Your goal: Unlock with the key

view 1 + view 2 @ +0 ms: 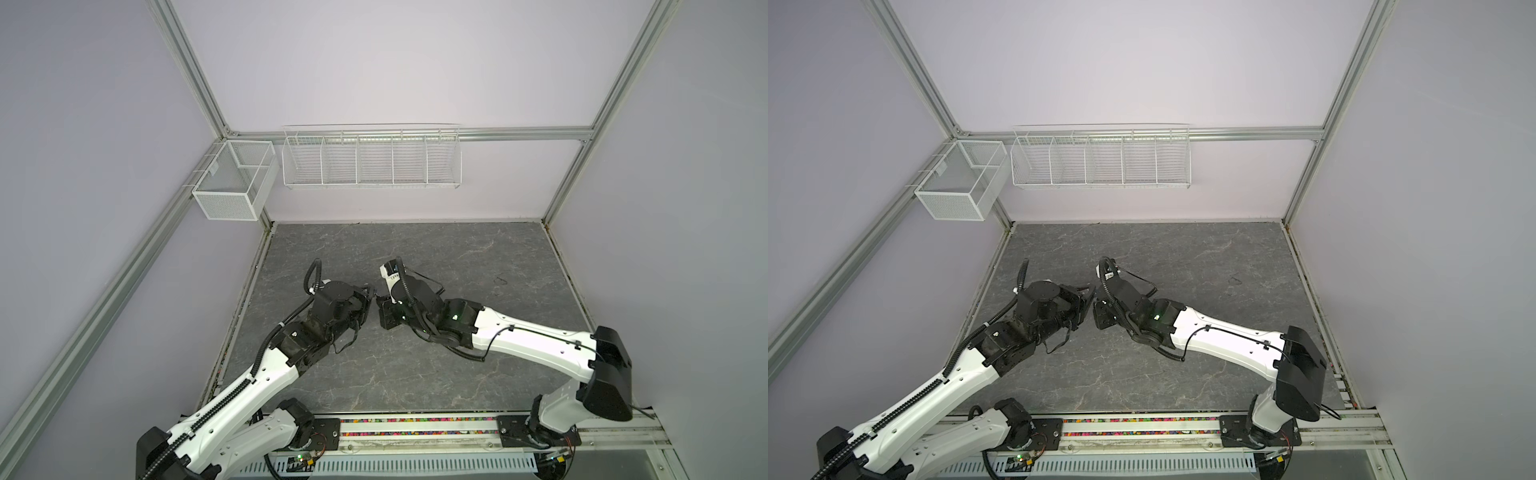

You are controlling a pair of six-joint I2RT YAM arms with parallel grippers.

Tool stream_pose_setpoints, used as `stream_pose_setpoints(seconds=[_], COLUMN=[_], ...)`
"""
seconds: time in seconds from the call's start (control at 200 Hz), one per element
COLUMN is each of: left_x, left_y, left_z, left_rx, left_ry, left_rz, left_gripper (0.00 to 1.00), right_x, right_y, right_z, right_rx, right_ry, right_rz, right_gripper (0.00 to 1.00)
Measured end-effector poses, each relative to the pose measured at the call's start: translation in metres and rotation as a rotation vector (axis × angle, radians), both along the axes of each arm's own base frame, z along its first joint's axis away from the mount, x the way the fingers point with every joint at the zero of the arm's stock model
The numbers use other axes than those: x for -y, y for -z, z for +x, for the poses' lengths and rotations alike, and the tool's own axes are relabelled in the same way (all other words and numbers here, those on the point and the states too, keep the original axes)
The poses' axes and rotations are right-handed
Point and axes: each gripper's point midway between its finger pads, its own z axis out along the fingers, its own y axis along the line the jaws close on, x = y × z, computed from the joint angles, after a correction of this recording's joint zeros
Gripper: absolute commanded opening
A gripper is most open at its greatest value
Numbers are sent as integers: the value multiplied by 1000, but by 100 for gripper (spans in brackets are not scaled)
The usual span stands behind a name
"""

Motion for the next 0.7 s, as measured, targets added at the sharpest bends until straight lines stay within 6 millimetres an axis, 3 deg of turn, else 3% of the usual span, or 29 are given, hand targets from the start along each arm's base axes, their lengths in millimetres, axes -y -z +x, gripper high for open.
stream_pose_setpoints(seconds=[0.22,0.415,0.7], left_x=[5,5,4], left_y=[-3,-3,-4], left_z=[-4,-4,-4], left_rx=[9,10,13], left_ry=[33,29,27], left_rz=[-4,3,1], left_gripper=[0,0,0], right_x=[11,9,17], right_y=[-3,-7,-2], right_z=[-5,-15,-7], right_rx=[25,49,70], right_ry=[-7,-30,27], right_rz=[-4,-1,-31], right_gripper=[6,7,7])
